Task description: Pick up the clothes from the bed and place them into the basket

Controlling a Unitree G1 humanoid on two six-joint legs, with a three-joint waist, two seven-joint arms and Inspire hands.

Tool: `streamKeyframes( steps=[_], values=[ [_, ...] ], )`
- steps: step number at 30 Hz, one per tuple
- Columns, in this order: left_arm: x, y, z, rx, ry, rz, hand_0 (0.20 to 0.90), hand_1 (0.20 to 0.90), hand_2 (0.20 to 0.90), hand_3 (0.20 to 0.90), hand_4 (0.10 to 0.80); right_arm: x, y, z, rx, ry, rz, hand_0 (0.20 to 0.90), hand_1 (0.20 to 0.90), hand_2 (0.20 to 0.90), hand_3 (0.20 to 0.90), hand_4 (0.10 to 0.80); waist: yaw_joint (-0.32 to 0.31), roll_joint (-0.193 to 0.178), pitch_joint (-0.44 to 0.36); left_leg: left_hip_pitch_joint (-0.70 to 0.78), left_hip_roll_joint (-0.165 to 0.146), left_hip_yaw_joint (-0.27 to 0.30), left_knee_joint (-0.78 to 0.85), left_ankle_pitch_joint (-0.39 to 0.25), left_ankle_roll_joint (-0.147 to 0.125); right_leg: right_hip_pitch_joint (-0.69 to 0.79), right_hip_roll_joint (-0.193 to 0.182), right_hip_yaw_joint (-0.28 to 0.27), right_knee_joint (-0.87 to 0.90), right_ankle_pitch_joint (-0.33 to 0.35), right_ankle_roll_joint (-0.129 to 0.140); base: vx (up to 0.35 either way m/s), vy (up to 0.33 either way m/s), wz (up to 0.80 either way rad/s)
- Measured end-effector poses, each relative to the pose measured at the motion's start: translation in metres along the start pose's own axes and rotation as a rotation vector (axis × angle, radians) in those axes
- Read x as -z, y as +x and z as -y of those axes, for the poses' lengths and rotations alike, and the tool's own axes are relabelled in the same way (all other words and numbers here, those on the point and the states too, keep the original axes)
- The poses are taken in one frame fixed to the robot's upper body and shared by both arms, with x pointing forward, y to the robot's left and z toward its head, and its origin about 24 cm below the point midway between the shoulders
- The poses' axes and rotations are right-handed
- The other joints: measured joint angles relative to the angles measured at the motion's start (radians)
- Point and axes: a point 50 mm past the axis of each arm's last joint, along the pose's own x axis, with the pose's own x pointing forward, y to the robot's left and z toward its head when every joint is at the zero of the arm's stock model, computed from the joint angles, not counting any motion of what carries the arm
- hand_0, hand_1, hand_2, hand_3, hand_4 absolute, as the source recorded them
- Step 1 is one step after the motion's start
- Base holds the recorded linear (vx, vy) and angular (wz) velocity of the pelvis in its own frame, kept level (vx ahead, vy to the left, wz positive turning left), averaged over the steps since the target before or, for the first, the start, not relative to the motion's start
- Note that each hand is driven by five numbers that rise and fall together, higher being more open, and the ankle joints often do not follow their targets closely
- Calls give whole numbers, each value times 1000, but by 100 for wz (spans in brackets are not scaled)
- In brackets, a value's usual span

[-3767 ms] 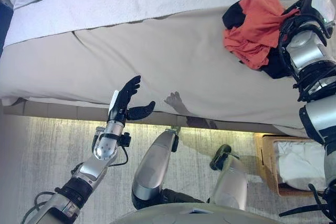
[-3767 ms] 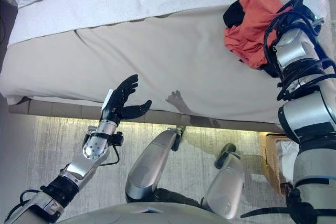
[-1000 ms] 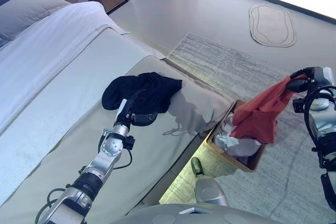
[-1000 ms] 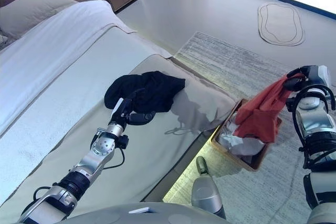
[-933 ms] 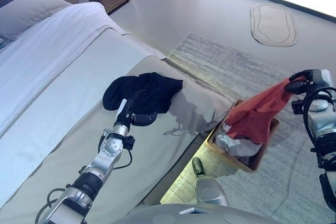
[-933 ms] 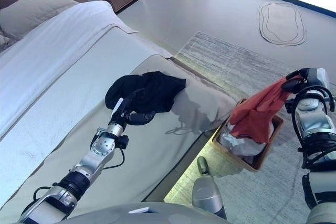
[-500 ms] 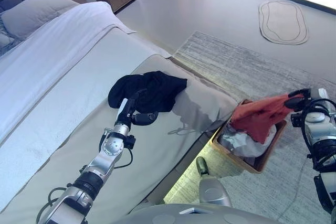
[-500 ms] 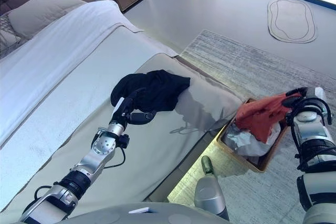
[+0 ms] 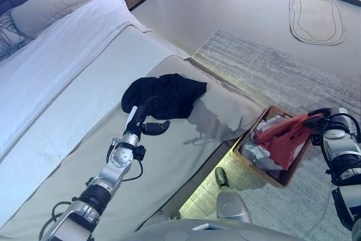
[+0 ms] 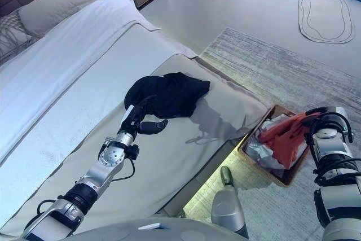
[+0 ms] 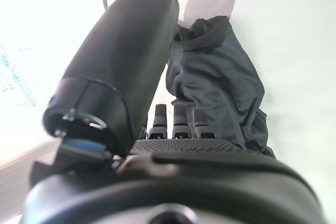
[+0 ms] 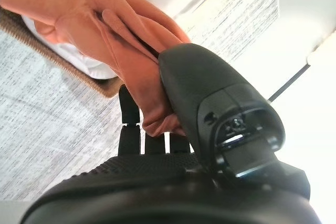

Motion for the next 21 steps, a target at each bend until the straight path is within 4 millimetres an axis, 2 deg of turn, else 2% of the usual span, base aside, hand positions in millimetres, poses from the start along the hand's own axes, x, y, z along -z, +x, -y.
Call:
streamKeyframes(
  steps=[21],
  values=[
    [0,0,0,1,0,0,900,900,900,900,800,4,0,3,25,-88,-24,900,900,900,900,800,1,-1,1,-1,0,-7,0,0,0,4,0,-4,0,1,-1,0,0,0]
  ],
)
